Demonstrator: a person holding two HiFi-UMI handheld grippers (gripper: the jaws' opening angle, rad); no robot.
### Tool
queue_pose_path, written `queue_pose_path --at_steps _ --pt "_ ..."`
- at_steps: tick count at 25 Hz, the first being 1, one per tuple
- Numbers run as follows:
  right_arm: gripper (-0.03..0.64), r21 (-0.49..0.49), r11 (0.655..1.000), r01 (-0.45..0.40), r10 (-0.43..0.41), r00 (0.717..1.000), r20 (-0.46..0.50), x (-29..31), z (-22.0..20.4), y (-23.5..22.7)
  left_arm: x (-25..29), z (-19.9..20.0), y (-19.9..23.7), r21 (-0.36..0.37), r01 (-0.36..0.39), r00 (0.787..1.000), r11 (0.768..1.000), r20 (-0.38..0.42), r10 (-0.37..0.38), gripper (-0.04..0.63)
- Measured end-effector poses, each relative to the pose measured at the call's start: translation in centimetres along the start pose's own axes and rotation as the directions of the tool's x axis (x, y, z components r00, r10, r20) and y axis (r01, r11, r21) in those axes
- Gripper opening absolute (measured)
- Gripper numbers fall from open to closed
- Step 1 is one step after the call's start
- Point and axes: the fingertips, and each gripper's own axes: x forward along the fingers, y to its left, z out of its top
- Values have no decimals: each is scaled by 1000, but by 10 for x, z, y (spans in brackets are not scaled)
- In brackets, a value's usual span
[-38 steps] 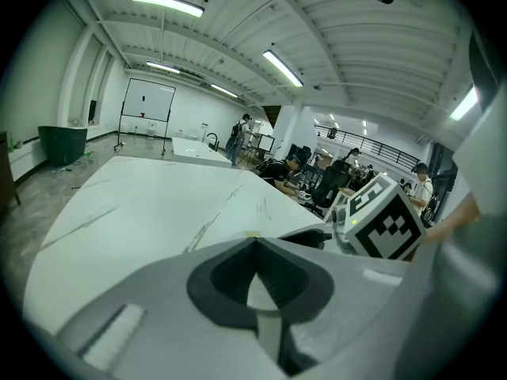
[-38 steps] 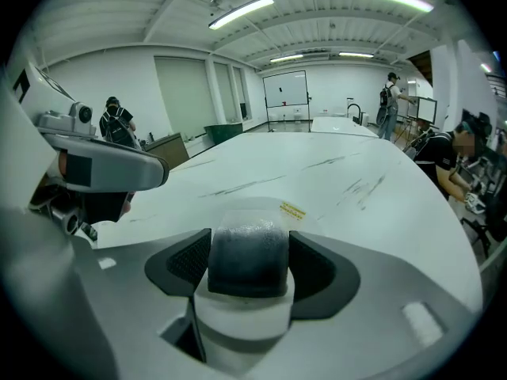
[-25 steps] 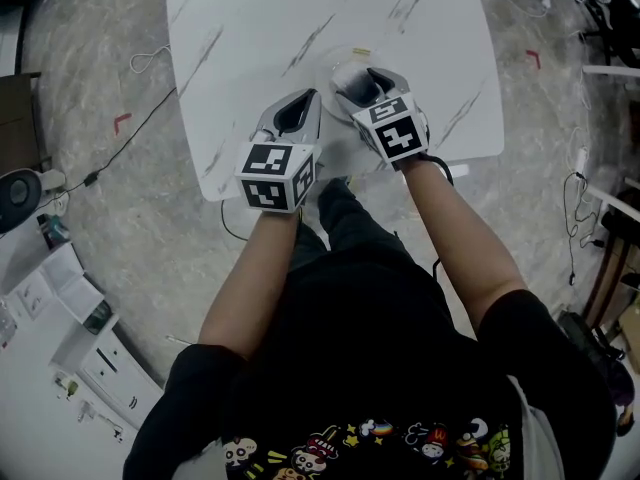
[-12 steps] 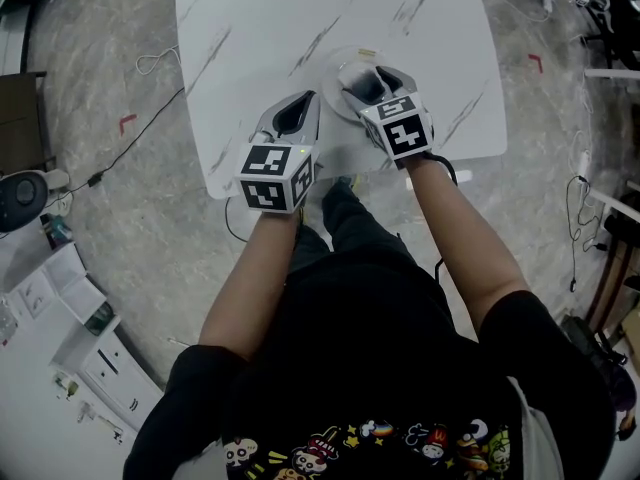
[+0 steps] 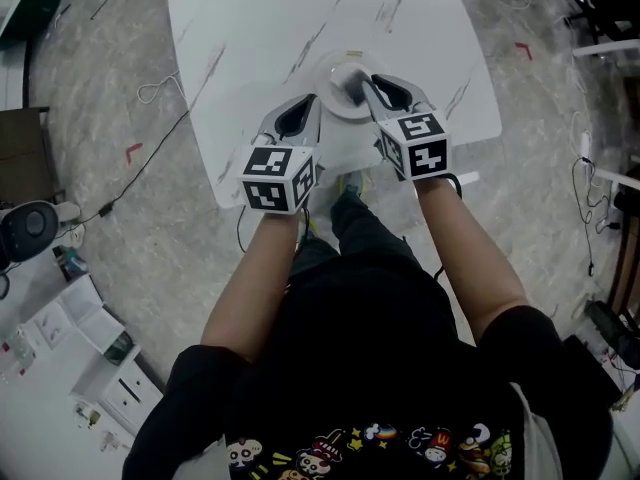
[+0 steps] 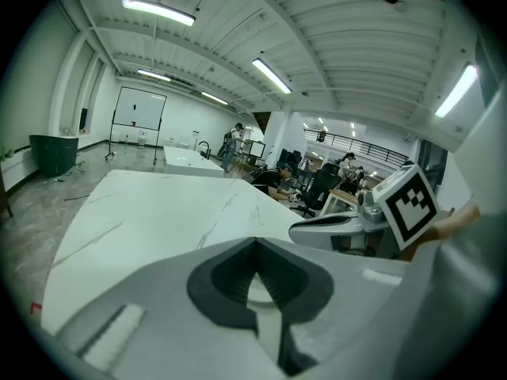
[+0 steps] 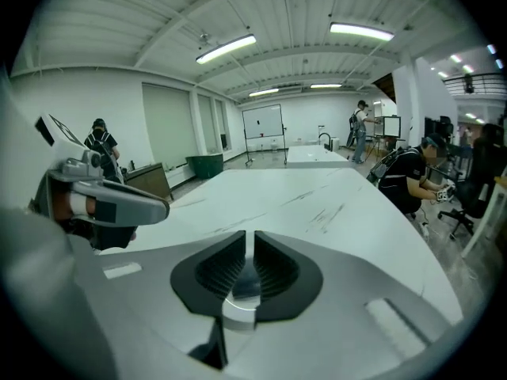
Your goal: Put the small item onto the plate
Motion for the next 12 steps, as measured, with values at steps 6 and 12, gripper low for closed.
queue_pose_path --at_steps 6,12 --pt "20 31 996 87 -90 986 142 -63 24 13 -24 16 -22 78 54 998 995 30 -57 0" --pt "18 83 976 200 -215 937 274 -139 53 31 -69 42 -47 153 80 991 985 92 -95 0"
